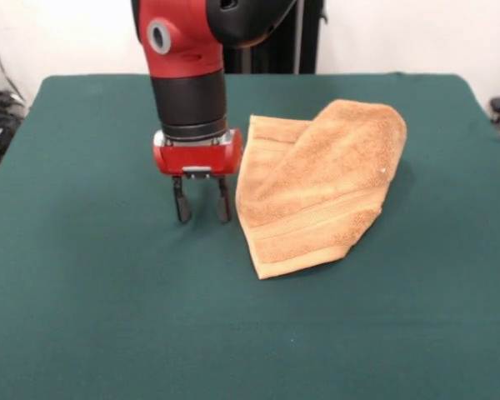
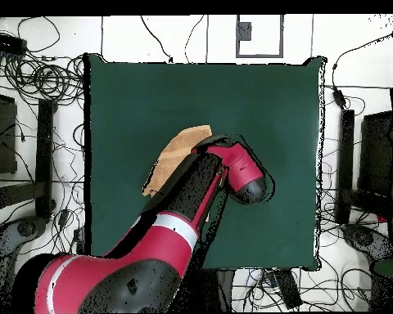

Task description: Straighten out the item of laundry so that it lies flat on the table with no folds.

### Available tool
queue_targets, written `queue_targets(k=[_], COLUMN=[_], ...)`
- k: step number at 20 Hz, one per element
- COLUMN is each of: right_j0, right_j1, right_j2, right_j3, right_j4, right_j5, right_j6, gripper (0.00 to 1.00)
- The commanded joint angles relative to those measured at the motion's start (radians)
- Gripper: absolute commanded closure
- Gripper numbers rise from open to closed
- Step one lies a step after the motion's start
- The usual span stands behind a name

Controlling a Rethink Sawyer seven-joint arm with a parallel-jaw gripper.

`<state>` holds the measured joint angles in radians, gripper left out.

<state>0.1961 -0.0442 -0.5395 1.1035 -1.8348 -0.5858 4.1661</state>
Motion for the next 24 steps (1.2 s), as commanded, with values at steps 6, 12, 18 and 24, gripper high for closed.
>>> queue_targets(k=[6,12,18,24], right_j0=[0.020,-0.020,-0.019,-0.004], right_j1=[0.086,0.086,0.120,0.144], right_j2=[0.232,0.254,0.202,0.157], right_j3=[-0.056,-0.063,-0.066,-0.065], right_j4=[0.000,0.001,0.085,0.143], right_j5=[-0.333,-0.454,-0.585,-0.670], right_j6=[0.485,0.545,0.555,0.558], gripper=[0.00,0.00,0.00,0.00])
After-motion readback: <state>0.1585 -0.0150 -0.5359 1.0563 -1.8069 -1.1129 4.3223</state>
